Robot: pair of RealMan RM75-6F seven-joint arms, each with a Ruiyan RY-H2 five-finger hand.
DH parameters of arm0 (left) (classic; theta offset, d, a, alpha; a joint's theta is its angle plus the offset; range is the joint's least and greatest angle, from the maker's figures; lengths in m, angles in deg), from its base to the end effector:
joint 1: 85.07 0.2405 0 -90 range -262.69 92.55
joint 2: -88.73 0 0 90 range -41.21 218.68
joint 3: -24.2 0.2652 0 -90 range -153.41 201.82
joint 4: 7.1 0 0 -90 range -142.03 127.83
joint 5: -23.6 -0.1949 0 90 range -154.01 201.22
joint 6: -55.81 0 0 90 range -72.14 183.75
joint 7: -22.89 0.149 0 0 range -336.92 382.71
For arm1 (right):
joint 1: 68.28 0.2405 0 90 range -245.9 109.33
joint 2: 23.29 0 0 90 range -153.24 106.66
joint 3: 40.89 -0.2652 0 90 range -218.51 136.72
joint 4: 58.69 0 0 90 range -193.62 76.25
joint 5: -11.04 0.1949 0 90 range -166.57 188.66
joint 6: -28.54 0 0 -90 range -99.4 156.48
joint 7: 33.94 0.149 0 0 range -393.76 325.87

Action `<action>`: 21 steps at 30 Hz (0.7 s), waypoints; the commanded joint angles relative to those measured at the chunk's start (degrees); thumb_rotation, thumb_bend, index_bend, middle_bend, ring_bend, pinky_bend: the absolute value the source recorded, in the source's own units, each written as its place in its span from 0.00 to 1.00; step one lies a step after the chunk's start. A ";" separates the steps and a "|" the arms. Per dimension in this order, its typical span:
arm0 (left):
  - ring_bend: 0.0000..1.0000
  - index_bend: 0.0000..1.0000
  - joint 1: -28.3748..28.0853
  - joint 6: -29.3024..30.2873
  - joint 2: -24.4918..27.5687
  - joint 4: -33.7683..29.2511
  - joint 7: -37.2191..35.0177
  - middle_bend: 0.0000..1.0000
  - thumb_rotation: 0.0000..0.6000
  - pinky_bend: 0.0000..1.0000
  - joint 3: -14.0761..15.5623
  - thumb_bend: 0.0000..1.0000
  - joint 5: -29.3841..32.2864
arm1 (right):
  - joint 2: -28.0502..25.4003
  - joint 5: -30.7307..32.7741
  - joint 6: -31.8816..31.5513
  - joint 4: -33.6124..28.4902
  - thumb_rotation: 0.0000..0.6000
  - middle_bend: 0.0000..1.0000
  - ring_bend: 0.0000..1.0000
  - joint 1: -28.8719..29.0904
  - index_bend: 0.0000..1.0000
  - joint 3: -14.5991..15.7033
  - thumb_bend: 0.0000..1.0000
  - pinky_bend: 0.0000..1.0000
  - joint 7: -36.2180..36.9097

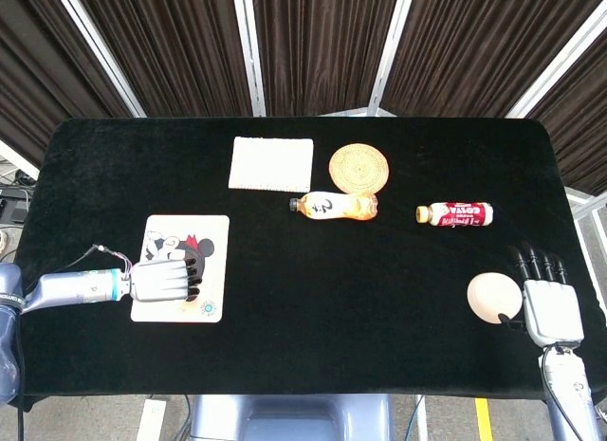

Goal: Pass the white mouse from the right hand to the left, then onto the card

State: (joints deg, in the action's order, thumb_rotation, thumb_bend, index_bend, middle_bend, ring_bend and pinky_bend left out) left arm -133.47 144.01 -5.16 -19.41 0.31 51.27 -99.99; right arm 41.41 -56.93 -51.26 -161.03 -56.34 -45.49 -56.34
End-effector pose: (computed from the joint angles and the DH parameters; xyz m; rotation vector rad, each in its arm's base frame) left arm -0.2450 0.3580 0.0448 -2.7500 0.3827 -0.6434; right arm -0.2989 -0.2204 0.1610 1.3619 -0.8981 0.6422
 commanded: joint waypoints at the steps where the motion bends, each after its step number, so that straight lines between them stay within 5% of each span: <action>1: 0.41 0.65 0.22 -0.58 -0.47 0.64 0.18 0.44 1.00 0.39 0.23 0.18 0.22 | -0.04 0.08 0.18 0.02 1.00 0.00 0.00 -0.03 0.01 -0.09 0.00 0.00 0.09; 3: 0.33 0.56 0.32 -1.20 -0.77 1.20 0.58 0.34 1.00 0.35 0.64 0.14 0.15 | -0.15 0.04 0.24 -0.07 1.00 0.00 0.00 -0.12 0.01 -0.20 0.00 0.00 0.26; 7: 0.05 0.22 0.47 -3.28 -0.78 2.13 2.11 0.05 1.00 0.15 1.74 0.04 -0.31 | -0.35 -0.17 0.04 -0.30 1.00 0.00 0.00 -0.36 0.01 -0.34 0.00 0.00 0.42; 10: 0.00 0.03 0.57 -3.30 -0.41 1.89 2.56 0.00 1.00 0.05 1.79 0.00 0.05 | -0.43 -0.41 -0.15 -0.54 1.00 0.00 0.00 -0.53 0.01 -0.36 0.00 0.00 0.22; 21: 0.00 0.00 2.08 1.14 3.68 -0.17 4.29 0.00 1.00 0.00 0.27 0.00 2.65 | -1.01 -1.93 -0.46 -2.01 1.00 0.00 0.00 -1.05 0.01 -0.20 0.00 0.00 0.70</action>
State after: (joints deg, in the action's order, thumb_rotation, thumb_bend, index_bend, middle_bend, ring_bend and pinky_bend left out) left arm -131.90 144.13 -2.41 -18.91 4.40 52.18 -98.14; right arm 40.54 -58.66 -51.65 -162.87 -57.30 -45.73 -55.76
